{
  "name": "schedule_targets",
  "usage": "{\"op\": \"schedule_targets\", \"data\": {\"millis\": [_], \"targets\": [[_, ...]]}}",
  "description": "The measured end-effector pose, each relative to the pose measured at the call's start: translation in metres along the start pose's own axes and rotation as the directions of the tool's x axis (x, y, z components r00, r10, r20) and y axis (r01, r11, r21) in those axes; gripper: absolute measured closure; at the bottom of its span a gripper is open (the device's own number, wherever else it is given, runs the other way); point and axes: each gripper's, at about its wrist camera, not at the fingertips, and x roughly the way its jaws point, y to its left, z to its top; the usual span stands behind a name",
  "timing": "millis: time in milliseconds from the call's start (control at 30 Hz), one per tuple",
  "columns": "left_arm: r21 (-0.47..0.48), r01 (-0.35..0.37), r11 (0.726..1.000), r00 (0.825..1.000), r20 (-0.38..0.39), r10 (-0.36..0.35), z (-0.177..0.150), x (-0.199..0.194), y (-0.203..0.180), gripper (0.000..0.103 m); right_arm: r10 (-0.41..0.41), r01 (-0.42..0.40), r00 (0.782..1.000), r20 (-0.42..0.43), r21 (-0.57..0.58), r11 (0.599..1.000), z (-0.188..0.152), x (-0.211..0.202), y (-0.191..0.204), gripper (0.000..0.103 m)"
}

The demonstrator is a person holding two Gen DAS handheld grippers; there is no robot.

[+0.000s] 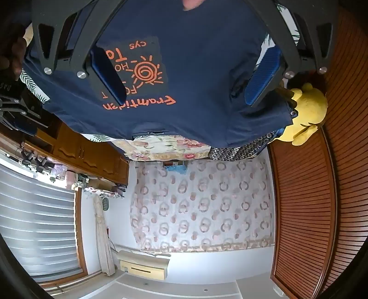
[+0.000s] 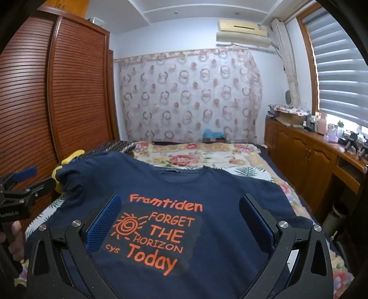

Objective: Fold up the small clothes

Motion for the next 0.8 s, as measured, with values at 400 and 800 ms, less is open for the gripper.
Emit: {"op": "schedule_targets", "data": {"millis": [400,800], "targets": [[0.007,-0.006,1.000,1.000,-0.019,0.007,-0.0024,0.0048,-0.0030,0.000,0.000,0.000,1.000,0.004,0.002,1.000,-0.0003,-0.0003,0.0002,0.000],[0.008,-0.009,1.000,1.000,-0.019,0.009,-0.0029,0.0049,0.0025,0.000,-0.002,0.002,1.000,0.002,0.000,1.000,-0.0011,0.0008,0.0010,0.000]]}}
